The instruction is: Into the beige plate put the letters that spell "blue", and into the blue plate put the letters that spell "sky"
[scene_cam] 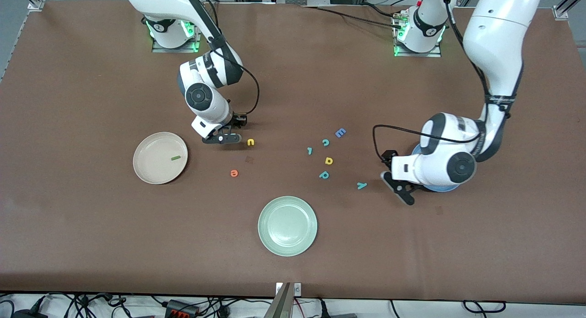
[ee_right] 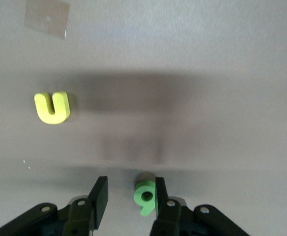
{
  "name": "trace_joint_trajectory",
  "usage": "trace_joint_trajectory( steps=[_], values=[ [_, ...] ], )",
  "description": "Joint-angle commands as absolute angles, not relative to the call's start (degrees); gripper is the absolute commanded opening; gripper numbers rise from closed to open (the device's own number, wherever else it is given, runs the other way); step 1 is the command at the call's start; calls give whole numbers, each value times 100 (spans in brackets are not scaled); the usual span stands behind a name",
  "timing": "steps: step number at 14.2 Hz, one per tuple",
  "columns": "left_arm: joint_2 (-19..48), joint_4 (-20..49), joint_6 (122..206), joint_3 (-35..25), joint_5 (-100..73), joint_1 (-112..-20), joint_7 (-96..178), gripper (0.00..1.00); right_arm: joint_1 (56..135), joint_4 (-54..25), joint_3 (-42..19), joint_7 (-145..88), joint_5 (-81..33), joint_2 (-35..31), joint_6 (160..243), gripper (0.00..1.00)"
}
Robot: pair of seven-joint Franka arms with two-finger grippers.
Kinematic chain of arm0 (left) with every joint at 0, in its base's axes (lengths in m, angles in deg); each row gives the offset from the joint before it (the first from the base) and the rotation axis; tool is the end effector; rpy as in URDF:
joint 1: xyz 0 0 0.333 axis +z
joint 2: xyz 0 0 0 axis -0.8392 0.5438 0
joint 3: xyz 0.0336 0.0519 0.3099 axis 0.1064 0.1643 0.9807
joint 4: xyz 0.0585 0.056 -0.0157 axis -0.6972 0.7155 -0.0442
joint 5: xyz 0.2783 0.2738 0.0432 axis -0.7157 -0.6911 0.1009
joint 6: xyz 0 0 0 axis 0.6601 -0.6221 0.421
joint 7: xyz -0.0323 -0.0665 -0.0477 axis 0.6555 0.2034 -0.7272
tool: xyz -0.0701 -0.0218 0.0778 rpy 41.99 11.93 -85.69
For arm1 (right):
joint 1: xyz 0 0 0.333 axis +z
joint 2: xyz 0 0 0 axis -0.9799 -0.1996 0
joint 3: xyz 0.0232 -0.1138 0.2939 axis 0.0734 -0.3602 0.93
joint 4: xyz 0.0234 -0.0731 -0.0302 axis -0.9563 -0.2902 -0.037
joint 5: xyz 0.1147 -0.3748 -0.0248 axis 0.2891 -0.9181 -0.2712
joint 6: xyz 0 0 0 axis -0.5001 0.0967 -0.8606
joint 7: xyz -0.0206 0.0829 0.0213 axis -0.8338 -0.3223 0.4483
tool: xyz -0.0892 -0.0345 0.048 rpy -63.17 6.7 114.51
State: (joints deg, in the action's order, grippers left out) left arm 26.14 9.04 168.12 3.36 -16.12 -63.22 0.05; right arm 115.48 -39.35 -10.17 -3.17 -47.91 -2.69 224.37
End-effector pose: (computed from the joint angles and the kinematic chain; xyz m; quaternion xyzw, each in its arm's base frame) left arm 0.6461 -0.1761 0.2278 0.9156 -0.3811 -0.0669 0.1096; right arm 0.4615 0.2957 0.1862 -0.9950 -0.0188 0.0973 0.0118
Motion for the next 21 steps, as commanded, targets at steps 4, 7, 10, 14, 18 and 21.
trace_joint_trajectory(
  steps=[4,7,10,14,18,21],
  values=[
    [2914,898,17566,329,-1528,-6664,-95,100,11610,-4044,-1034,843,-4695,-146,22363,48],
    [2984,898,17698,329,-1564,-6664,-104,100,11602,-4062,-1060,1564,-4695,-155,22407,48],
    [2985,889,17699,329,-1625,-6681,-104,100,11593,-4070,-1078,2039,-4695,-155,22425,48],
    [2985,898,17708,329,-1651,-6717,-104,100,11584,-4228,-1095,2093,-4703,-102,22538,48],
    [3011,898,17795,329,-1651,-6708,-104,100,11593,-4422,-1096,2102,-4695,12,22794,49],
    [3073,898,17892,329,-1651,-6629,-113,97,11593,-4431,-1096,2110,-4695,4,22926,49]
  ],
)
